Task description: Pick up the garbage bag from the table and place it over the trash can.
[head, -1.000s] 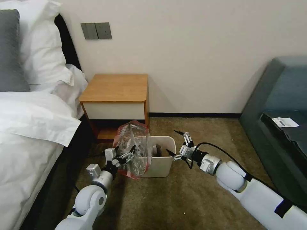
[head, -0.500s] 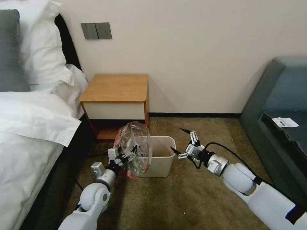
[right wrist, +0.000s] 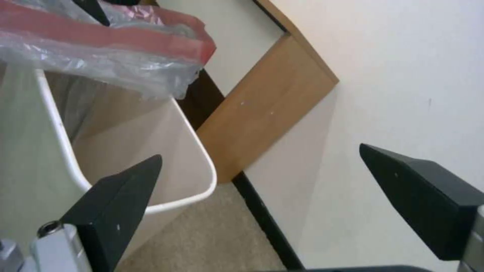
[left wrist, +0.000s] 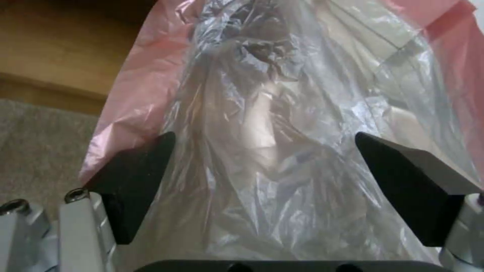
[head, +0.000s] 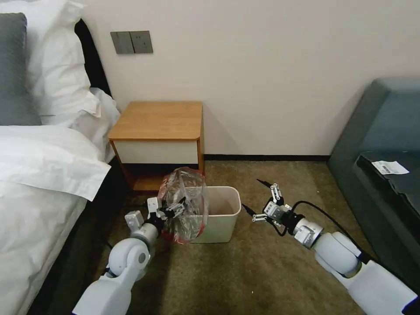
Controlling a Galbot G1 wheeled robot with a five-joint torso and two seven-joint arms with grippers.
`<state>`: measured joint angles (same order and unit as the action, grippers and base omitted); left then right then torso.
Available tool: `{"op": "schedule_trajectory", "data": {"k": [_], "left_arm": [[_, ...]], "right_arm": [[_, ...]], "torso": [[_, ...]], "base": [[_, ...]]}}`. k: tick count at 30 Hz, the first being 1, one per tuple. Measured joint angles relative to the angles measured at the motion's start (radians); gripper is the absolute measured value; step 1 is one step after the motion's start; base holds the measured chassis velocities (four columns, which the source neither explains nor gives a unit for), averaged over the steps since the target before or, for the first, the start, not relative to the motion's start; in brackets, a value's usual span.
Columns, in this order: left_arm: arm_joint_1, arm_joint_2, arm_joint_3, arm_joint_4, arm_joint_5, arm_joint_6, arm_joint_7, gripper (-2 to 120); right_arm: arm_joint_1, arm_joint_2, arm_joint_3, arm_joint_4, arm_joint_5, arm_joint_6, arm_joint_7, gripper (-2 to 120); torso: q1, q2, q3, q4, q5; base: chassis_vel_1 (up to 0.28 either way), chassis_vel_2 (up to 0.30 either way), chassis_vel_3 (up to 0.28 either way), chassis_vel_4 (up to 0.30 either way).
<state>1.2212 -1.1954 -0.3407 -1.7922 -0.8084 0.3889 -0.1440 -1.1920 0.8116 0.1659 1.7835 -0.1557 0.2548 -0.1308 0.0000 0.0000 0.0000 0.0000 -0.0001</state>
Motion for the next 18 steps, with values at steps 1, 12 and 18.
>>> {"op": "schedule_trajectory", "data": {"k": [1, 12, 18], "left_arm": [[-0.009, -0.001, -0.005, 0.0, -0.008, 0.034, -0.003, 91], [-0.055, -0.01, -0.022, 0.028, -0.019, 0.166, 0.015, 91], [-0.061, -0.013, -0.013, 0.067, 0.068, 0.157, 0.032, 93]], "right_arm": [[-0.005, 0.0, 0.005, 0.002, 0.0, 0.002, 0.001, 100], [-0.041, -0.006, 0.036, 0.011, 0.001, 0.017, 0.007, 100], [-0.058, -0.001, 0.054, 0.012, 0.002, 0.026, 0.009, 100]], "torso": [[0.0, 0.0, 0.0, 0.0, 0.0001], [0.0, 0.0, 0.0, 0.0, 0.0001], [0.0, 0.0, 0.0, 0.0, 0.0001]], "base": [[0.0, 0.0, 0.0, 0.0], [0.0, 0.0, 0.0, 0.0], [0.0, 0.0, 0.0, 0.0]]}}
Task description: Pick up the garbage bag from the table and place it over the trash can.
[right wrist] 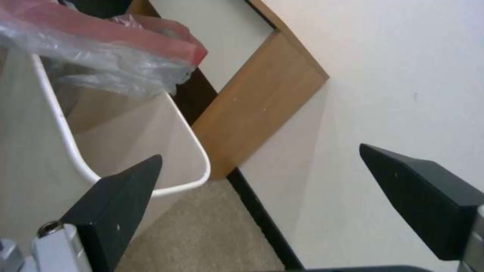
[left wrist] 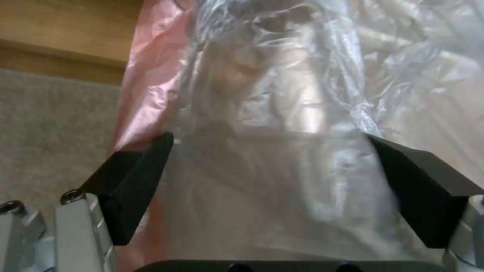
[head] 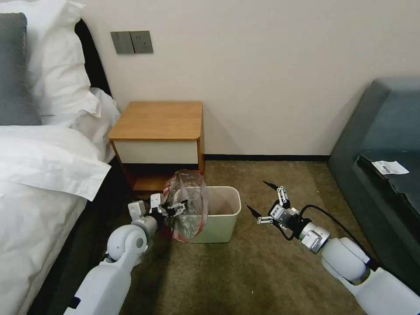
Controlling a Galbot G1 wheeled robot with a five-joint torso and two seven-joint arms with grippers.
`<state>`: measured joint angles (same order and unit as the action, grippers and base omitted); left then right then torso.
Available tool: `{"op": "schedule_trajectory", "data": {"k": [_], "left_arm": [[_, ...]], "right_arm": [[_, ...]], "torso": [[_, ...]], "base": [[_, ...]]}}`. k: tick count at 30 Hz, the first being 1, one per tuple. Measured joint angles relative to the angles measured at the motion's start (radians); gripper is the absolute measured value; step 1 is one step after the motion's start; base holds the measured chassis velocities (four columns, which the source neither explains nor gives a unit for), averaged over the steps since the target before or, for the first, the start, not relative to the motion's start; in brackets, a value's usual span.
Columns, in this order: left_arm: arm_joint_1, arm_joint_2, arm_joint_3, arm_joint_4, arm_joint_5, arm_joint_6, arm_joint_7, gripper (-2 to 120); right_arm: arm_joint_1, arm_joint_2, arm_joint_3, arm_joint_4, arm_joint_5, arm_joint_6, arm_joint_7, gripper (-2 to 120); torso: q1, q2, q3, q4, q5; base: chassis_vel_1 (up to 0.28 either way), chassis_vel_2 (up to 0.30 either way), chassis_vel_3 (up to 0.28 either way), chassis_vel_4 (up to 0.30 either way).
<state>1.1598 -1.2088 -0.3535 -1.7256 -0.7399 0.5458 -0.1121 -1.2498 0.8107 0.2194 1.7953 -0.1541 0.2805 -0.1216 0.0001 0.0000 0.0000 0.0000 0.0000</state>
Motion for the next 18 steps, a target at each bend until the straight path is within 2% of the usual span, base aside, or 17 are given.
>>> {"op": "schedule_trajectory", "data": {"k": [12, 15, 18], "left_arm": [[0.018, -0.012, -0.008, 0.0, 0.044, -0.076, 0.016, 97], [0.022, -0.013, -0.012, -0.004, 0.039, -0.076, 0.008, 97], [0.024, -0.015, -0.017, -0.011, 0.033, -0.043, -0.001, 97]], "right_arm": [[-0.015, 0.0, 0.018, -0.001, 0.0, 0.008, 0.001, 100], [-0.015, 0.001, 0.019, -0.001, 0.0, 0.008, 0.002, 100], [-0.016, 0.004, 0.018, -0.001, 0.0, 0.008, 0.002, 100]], "torso": [[0.0, 0.0, 0.0, 0.0, 0.0], [0.0, 0.0, 0.0, 0.0, 0.0], [0.0, 0.0, 0.0, 0.0001, 0.0]], "base": [[0.0, 0.0, 0.0, 0.0], [0.0, 0.0, 0.0, 0.0], [0.0, 0.0, 0.0, 0.0]]}}
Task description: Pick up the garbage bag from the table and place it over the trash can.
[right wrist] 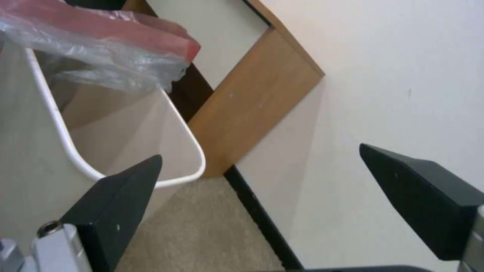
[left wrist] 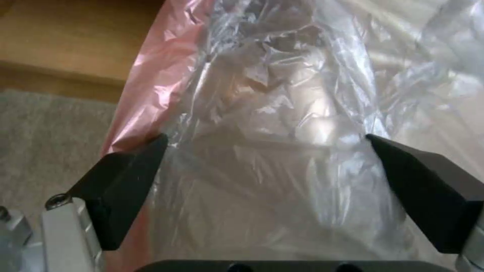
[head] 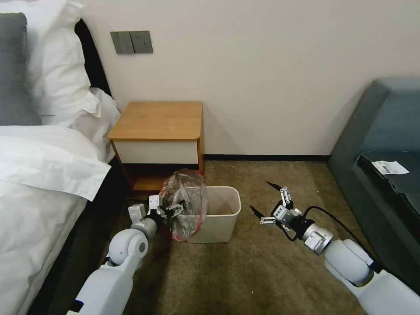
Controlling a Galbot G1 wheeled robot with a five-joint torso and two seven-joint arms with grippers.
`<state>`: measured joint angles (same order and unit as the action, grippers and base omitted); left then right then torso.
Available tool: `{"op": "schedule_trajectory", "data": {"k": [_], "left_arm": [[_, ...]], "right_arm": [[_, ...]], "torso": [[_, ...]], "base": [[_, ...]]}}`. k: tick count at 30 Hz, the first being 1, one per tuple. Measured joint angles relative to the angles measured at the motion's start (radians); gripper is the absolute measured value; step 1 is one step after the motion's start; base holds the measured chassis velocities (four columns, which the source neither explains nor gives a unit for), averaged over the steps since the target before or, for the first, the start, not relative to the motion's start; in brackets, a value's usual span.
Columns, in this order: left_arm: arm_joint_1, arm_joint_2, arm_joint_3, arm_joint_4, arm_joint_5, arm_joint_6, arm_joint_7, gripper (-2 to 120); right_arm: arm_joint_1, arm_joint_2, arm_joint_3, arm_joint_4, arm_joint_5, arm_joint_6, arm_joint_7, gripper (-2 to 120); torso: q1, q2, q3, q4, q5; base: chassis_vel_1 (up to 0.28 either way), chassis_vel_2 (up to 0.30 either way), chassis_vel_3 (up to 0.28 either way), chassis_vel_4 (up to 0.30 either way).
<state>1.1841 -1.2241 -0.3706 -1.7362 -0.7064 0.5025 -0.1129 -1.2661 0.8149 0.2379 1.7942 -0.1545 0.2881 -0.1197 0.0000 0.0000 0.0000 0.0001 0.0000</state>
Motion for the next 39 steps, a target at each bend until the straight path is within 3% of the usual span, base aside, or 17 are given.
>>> {"op": "schedule_trajectory", "data": {"k": [5, 14, 19, 24, 31, 35, 39], "left_arm": [[0.0, -0.01, -0.008, -0.018, -0.017, 0.084, -0.01, 95], [-0.009, -0.021, -0.009, -0.02, -0.006, 0.132, -0.024, 91], [-0.033, -0.03, -0.007, -0.007, 0.006, 0.153, -0.031, 66], [-0.033, -0.031, -0.003, -0.006, 0.006, 0.156, -0.035, 54], [-0.029, -0.036, 0.0, -0.006, 0.007, 0.159, -0.046, 24], [-0.023, -0.035, -0.001, -0.01, 0.01, 0.163, -0.047, 13], [-0.014, -0.033, -0.002, -0.014, 0.012, 0.164, -0.047, 13]], "right_arm": [[-0.005, 0.005, 0.001, 0.002, -0.001, 0.0, 0.0, 100], [-0.02, 0.009, 0.015, 0.005, -0.002, 0.006, 0.0, 100], [-0.025, 0.011, 0.027, 0.007, -0.002, 0.01, 0.0, 100], [-0.029, 0.011, 0.035, 0.01, -0.001, 0.011, 0.0, 100], [-0.035, 0.008, 0.045, 0.012, 0.003, 0.012, 0.003, 100], [-0.035, 0.008, 0.045, 0.014, 0.003, 0.012, 0.004, 100], [-0.034, 0.008, 0.042, 0.014, 0.003, 0.012, 0.005, 100]], "torso": [[0.0, 0.0, 0.0, -0.0001, 0.0], [0.0, 0.0, 0.0, -0.0001, 0.0001], [0.0, 0.0, 0.0, 0.0, 0.0003], [0.0, 0.0, 0.0, 0.0, 0.0005], [0.0, 0.0, 0.0, 0.0002, 0.0004], [0.0, 0.0, 0.0, 0.0, 0.0003], [0.0, 0.0, 0.0, 0.0, 0.0003]], "base": [[0.0, 0.0, 0.0, 0.0], [0.0, 0.0, 0.0, 0.0], [0.0, 0.0, 0.0, 0.0], [0.0, 0.0, 0.0, 0.0], [0.0, 0.0, 0.0, 0.0], [0.0, 0.0, 0.0, 0.0], [0.0, 0.0, 0.0, 0.0]]}}
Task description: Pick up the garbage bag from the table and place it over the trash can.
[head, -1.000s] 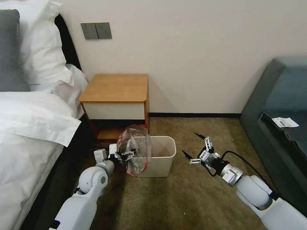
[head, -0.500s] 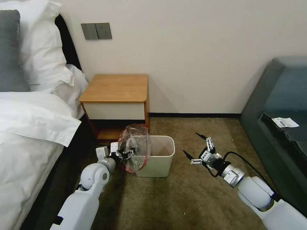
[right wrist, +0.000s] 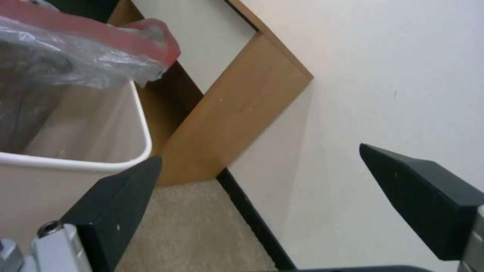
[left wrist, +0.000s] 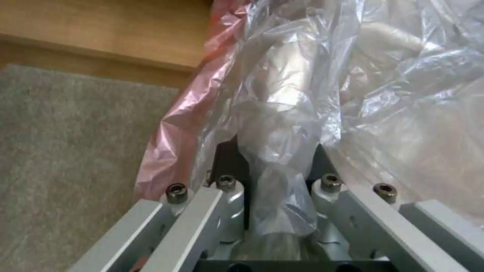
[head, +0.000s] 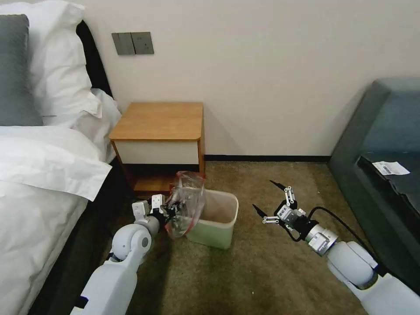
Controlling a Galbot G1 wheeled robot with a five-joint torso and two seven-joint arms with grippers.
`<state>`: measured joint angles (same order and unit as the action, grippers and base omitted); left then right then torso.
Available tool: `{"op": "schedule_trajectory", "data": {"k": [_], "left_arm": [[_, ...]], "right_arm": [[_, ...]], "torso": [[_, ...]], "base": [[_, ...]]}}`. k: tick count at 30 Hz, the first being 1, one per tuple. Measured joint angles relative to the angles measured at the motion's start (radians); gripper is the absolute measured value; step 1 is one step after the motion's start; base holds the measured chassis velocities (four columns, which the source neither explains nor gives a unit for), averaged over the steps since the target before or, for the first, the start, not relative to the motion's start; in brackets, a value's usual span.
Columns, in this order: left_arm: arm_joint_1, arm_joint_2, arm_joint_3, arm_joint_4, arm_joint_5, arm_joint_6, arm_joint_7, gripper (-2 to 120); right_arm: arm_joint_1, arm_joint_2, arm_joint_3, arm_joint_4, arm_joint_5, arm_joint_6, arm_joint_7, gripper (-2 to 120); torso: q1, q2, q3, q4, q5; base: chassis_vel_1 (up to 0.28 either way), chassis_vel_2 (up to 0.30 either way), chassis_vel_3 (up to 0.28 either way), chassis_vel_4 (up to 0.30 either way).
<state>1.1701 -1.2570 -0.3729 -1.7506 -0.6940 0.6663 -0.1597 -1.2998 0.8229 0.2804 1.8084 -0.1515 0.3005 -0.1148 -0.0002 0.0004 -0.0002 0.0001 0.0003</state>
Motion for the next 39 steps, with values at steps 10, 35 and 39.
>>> {"op": "schedule_trajectory", "data": {"k": [10, 35, 39], "left_arm": [[0.04, -0.025, -0.008, -0.042, 0.047, -0.033, -0.064, 13], [0.275, -0.23, -0.055, -0.292, 0.35, -0.529, -0.119, 12], [0.295, -0.232, -0.051, -0.292, 0.423, -0.571, -0.073, 12]], "right_arm": [[0.004, -0.004, -0.007, 0.004, 0.002, -0.002, 0.001, 100], [0.103, 0.227, -0.233, 0.222, 0.621, -0.155, 0.087, 100], [0.179, 0.23, -0.308, 0.225, 0.715, -0.191, 0.055, 100]], "torso": [[0.0, 0.0, 0.0, -0.0004, -0.0006], [0.0, -0.001, 0.0, -0.0001, -0.0004], [0.0, -0.001, 0.0, -0.0001, -0.0003]], "base": [[0.0, 0.0, 0.0, 0.0], [0.0, 0.0, 0.0, 0.0], [0.0, 0.0, 0.0, 0.0]]}}
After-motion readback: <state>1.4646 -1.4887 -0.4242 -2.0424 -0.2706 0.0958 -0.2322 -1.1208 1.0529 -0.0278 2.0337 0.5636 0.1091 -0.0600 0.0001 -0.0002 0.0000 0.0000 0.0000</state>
